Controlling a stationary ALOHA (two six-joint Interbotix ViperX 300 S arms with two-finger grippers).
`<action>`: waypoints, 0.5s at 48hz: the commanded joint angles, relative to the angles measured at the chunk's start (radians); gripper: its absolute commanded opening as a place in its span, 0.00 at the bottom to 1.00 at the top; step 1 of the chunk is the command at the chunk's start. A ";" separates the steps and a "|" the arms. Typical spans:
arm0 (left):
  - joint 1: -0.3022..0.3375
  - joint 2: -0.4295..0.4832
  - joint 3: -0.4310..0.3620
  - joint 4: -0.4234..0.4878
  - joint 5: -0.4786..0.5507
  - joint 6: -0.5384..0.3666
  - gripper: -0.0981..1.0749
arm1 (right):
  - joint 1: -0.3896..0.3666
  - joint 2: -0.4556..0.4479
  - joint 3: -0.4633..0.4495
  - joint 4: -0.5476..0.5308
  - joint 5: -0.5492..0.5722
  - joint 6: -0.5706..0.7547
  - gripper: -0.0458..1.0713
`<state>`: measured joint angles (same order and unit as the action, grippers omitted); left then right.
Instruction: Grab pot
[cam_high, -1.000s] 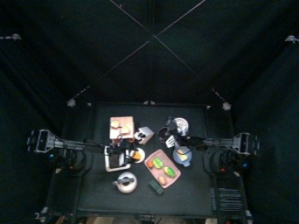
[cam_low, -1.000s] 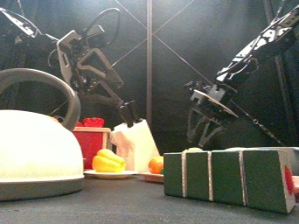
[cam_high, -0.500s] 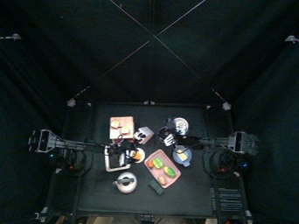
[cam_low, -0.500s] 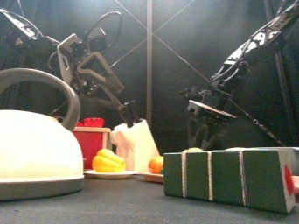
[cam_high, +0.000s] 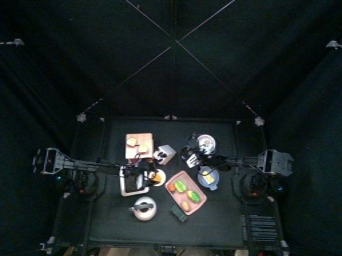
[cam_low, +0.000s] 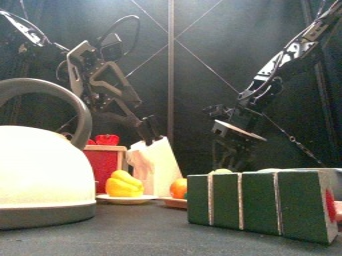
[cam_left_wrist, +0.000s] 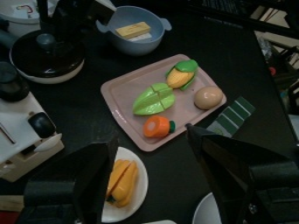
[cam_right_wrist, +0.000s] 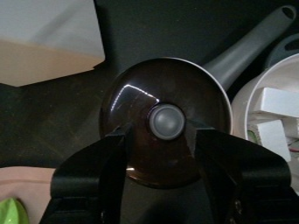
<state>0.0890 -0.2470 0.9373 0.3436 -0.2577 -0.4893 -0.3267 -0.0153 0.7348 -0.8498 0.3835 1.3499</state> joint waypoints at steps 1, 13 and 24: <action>0.005 -0.006 -0.021 0.002 -0.008 0.002 0.90 | -0.006 -0.014 -0.009 -0.005 -0.003 0.000 0.74; 0.006 -0.006 -0.020 0.002 -0.008 0.002 0.90 | -0.006 -0.014 -0.011 -0.008 -0.003 0.000 0.64; 0.008 -0.006 -0.018 0.002 -0.006 0.000 0.90 | -0.006 -0.026 -0.008 -0.008 -0.003 0.000 0.57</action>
<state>0.0936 -0.2485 0.9373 0.3436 -0.2562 -0.4909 -0.3313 -0.0169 0.7348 -0.8560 0.3820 1.3514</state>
